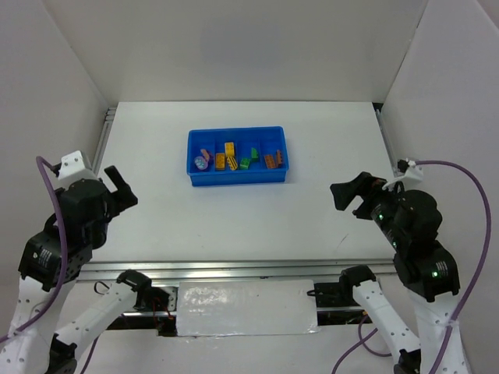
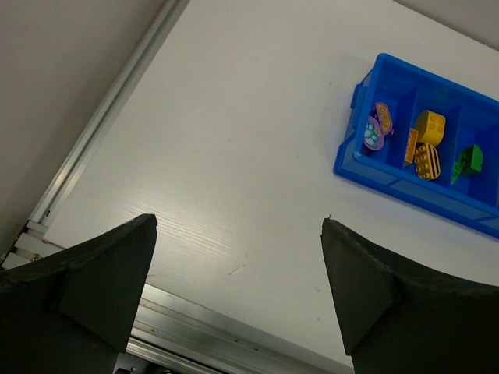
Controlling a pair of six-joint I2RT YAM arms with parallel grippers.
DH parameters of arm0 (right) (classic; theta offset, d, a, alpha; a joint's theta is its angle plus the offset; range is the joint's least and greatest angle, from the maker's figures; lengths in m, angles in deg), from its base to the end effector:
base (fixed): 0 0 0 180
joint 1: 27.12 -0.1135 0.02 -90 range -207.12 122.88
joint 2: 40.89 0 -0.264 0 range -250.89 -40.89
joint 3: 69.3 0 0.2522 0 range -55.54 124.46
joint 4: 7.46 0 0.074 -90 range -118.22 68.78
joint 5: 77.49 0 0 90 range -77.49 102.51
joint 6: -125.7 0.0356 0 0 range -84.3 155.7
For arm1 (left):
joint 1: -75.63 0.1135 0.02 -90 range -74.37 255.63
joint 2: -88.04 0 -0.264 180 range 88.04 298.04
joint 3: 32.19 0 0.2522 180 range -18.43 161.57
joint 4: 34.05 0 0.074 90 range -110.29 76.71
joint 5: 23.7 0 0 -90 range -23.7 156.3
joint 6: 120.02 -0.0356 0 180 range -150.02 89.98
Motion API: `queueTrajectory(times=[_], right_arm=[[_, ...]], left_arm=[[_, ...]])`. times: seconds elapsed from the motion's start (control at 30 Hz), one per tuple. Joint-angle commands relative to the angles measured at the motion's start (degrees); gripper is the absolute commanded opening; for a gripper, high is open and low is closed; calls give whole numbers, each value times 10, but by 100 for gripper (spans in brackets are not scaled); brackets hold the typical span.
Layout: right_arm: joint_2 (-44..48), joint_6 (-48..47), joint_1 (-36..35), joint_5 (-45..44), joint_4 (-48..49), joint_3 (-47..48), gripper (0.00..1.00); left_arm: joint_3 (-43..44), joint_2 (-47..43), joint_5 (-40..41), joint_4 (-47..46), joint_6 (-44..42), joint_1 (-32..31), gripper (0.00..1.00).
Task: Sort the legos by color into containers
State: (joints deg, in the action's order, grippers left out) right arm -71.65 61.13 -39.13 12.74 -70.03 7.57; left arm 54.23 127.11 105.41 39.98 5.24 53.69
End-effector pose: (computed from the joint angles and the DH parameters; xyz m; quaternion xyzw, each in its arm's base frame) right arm 0.0715 0.0153 0.3992 0.0924 0.7957 0.1936 0.5664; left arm 0.0795 -0.0078 0.4198 -0.2675 0.7763 0.0134 0.5706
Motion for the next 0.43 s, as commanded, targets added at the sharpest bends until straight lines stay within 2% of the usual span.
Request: queueTrajectory(times=[0.0,0.2,0.4], right_arm=[[22,-19,-3,-18,-12,52,100],[62,-31,-3,-50,-32,69,100],[73,-24,-5,-13,-23,51,100]], left_arm=[[-10,-29,21,-12,-18,1,100],[-47,-62,25,-28,-2,1,99],[-66,-87,37,-24,4,1,100]])
